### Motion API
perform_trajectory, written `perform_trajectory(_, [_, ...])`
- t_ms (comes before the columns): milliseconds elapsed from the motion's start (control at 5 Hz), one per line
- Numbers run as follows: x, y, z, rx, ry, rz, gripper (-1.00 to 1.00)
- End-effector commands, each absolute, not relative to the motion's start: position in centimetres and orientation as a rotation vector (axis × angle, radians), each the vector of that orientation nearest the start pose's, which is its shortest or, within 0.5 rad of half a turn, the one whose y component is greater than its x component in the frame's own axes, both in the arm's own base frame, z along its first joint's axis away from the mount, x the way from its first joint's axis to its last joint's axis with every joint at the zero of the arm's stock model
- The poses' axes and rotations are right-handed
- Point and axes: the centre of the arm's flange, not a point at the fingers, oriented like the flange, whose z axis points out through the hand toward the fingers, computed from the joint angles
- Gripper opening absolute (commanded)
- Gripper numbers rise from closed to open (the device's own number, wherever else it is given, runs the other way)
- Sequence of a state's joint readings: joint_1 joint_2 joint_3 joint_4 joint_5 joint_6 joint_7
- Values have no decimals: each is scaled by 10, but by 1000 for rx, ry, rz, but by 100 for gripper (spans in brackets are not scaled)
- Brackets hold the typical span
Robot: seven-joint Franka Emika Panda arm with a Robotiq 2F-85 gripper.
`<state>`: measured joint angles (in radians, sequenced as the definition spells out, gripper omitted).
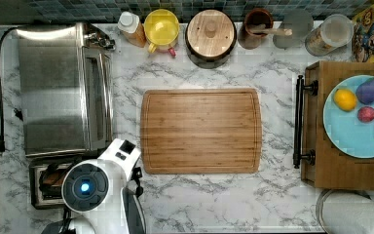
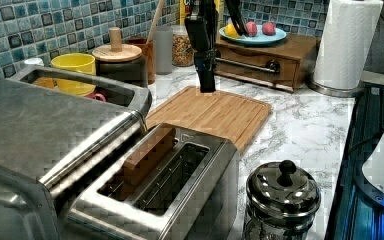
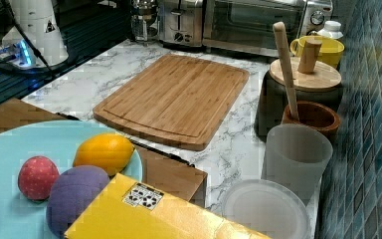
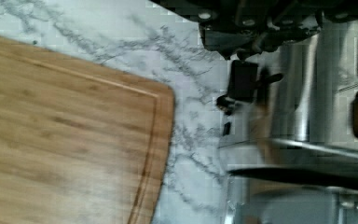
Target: Turn on the toaster.
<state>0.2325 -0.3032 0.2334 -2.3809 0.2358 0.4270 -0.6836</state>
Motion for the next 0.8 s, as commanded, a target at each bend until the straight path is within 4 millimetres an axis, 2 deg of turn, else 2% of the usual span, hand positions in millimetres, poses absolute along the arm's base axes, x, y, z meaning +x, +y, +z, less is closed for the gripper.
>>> perform_trajectory(200, [359,245,410,-3027,-438,217,-100])
perform_trajectory(600, [352,251,418,-2943,-367,159,-100])
perform_trajectory(800, [350,267,397,-2986,-379,198,-100])
